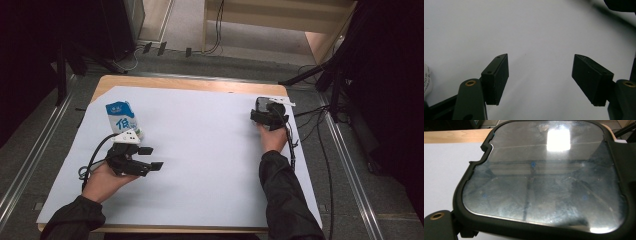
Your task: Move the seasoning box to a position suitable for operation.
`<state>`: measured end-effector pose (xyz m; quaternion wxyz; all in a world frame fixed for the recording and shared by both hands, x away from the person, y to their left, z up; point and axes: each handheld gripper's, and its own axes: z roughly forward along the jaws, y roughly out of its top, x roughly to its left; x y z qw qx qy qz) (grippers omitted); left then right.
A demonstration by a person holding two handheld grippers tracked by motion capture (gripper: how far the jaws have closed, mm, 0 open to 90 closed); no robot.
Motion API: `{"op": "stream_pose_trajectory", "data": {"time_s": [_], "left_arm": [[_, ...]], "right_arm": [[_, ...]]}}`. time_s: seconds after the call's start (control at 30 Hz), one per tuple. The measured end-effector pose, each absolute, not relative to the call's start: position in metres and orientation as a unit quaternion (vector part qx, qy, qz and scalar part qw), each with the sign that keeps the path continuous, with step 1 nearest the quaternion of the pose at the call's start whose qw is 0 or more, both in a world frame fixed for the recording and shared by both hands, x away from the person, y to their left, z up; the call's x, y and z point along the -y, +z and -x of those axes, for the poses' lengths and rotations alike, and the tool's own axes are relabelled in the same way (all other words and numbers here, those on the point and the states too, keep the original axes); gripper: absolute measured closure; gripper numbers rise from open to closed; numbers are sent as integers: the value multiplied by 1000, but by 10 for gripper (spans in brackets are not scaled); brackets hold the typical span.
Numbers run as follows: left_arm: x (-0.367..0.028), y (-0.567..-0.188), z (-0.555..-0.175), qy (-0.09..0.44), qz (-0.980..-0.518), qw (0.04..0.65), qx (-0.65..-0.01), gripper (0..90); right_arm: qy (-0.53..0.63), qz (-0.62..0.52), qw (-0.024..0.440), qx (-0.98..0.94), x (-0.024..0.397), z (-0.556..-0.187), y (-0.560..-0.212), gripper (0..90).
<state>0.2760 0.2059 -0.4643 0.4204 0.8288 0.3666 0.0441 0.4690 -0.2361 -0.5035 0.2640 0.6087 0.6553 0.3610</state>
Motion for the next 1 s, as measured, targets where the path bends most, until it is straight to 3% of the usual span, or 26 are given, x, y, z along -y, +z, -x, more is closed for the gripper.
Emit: {"op": "stream_pose_trajectory", "data": {"time_s": [0.4, 1.0], "left_arm": [[-204, -465, -279, 41, -831, 419, -363, 308], [-202, -464, -282, 24, -827, 424, -369, 302]], "right_arm": [[353, -591, 293, -664, 237, -463, -500, 154], [368, -575, 285, -673, 237, -451, -485, 159]]}}
